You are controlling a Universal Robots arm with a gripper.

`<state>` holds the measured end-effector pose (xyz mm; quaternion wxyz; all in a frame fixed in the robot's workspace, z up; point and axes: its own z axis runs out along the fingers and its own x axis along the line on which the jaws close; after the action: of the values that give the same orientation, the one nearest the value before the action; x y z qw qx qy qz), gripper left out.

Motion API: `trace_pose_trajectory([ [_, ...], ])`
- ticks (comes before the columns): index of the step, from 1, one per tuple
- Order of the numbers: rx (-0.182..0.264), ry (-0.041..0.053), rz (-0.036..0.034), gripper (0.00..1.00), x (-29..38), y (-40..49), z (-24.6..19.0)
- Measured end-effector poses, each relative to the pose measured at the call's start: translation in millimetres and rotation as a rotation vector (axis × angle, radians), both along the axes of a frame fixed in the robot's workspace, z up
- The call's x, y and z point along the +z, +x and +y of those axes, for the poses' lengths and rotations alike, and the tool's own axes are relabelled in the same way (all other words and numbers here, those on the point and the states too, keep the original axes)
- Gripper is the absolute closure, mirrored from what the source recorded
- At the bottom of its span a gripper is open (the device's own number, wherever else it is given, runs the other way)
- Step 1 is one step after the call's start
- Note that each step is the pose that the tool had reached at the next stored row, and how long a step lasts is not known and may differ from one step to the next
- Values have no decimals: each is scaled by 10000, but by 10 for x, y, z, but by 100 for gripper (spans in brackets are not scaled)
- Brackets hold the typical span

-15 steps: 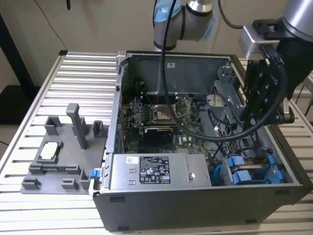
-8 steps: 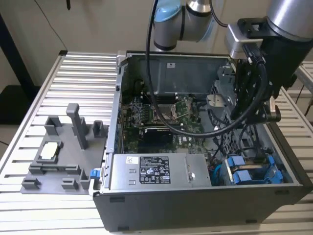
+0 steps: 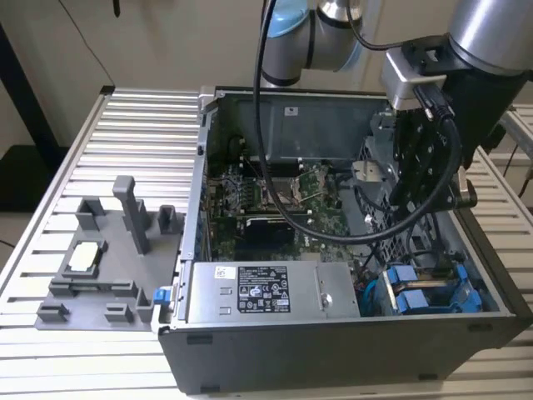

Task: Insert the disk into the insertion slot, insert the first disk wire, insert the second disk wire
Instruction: 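Insert the second disk wire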

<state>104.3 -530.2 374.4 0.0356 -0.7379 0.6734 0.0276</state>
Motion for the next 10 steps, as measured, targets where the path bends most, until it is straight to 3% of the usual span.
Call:
trace_pose_trajectory([
  [3, 207, 0, -74, 73, -13, -8, 23],
  [10, 327, -3, -351, 73, -42, -94, 41],
])
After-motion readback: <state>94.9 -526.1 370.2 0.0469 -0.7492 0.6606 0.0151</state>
